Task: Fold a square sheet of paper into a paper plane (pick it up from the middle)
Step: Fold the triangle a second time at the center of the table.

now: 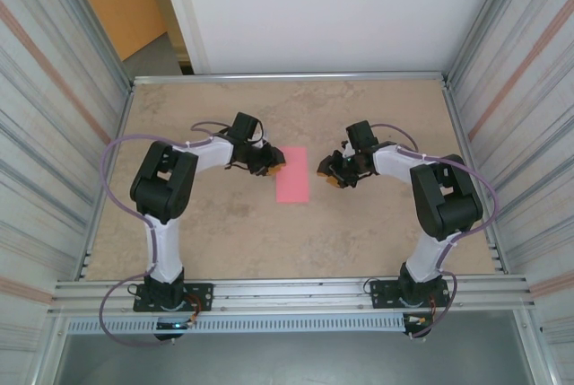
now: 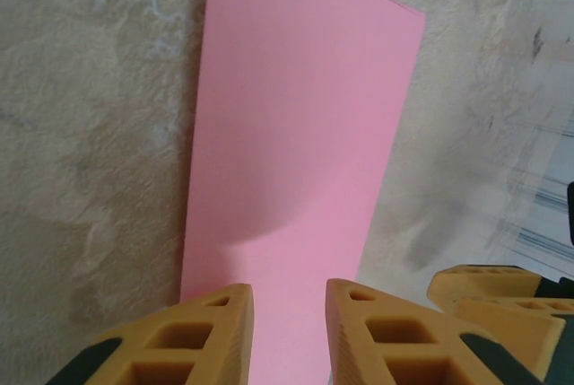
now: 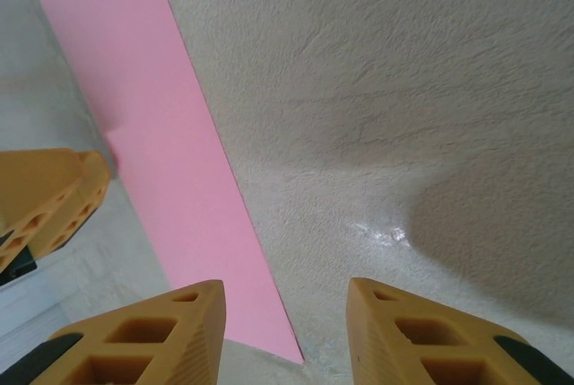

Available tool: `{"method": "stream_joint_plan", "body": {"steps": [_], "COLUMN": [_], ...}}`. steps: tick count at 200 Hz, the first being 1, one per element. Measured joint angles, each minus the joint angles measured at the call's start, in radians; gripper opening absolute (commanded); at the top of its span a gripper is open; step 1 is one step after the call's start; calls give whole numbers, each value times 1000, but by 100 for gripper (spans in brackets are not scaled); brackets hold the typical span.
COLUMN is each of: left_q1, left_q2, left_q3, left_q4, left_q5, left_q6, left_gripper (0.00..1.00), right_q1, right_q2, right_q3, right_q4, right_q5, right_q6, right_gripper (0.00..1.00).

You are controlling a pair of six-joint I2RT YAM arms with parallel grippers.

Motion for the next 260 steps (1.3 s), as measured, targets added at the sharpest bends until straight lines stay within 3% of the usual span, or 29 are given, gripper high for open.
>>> {"method": "stream_joint_plan", "body": {"steps": [125, 176, 260], "left_q1": [0, 0, 0], "left_q2": [34, 34, 34], "left_q3": [15, 18, 18], "left_q4": [-32, -36, -35], "left_q5": [-1, -1, -1], "left_q6": [-24, -24, -24], "left_gripper": [27, 27, 27], "right_q1": [113, 132, 142], "right_q2": [8, 31, 58], "right_q3": [0, 0, 0], "right_q4": [-58, -84, -98], "right_q5": [-74, -77, -75], "right_q6": [-56, -68, -92], "right_gripper": [33, 25, 24]}}
